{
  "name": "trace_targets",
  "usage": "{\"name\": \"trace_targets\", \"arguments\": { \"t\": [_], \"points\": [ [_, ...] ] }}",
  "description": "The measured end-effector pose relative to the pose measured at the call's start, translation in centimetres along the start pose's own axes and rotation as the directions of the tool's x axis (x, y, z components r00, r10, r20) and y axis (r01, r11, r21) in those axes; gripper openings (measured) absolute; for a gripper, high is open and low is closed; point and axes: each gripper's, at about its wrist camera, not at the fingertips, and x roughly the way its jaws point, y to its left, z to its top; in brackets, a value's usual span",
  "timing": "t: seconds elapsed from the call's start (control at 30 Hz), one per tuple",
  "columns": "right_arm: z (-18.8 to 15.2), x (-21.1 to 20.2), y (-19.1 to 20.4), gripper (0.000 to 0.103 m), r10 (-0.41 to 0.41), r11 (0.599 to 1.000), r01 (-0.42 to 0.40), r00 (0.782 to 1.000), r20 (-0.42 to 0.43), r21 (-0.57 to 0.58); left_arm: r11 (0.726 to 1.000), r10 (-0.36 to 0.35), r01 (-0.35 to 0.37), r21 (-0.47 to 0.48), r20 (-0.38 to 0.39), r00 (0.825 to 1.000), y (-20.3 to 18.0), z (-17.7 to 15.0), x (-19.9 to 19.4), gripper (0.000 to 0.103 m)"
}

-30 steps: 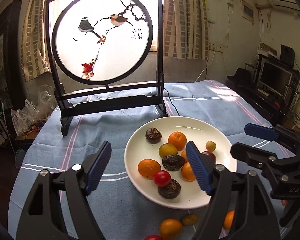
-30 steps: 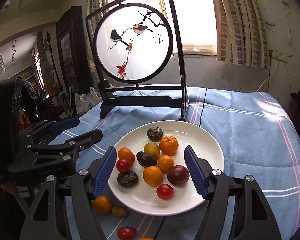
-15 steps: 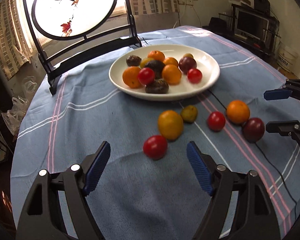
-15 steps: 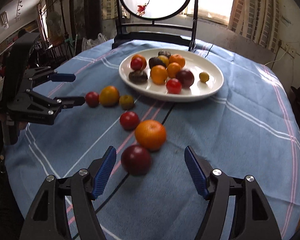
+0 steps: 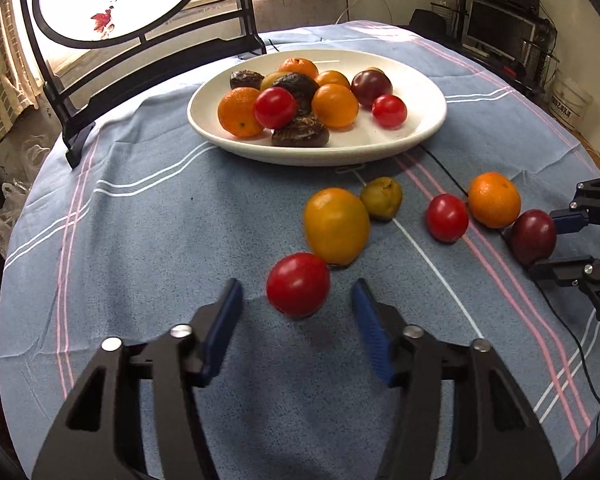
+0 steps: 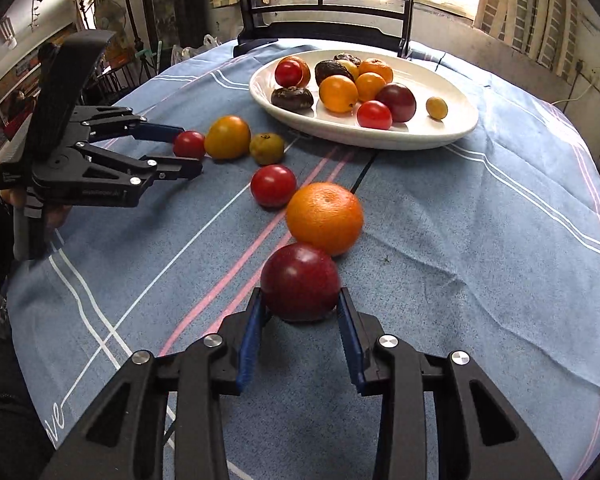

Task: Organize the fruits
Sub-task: 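Grasp a red tomato with the left tool while the right tool grasps a dark red plum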

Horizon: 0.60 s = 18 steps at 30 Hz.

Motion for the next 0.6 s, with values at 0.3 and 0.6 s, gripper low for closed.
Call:
{"name": "trace_targets", "arguments": {
  "t": [0.3,0.6],
  "points": [
    [-0.1,-1.2,-0.6,0.037,0.003,1.0,-0.003,1.0,0.02,0.011,1.0,-0.011,0.01,0.009,0.076,0.997,-0.8,0.2,-3.2,0.03],
    [6.1,-6.0,-0.7,0.037,-0.034,0.999,0.039,0.973,0.229,-0.018,0.996,0.078,-0.067,-0.05,0.265,0.961,-1.9,6.3,-8.2,0.03]
  ]
}}
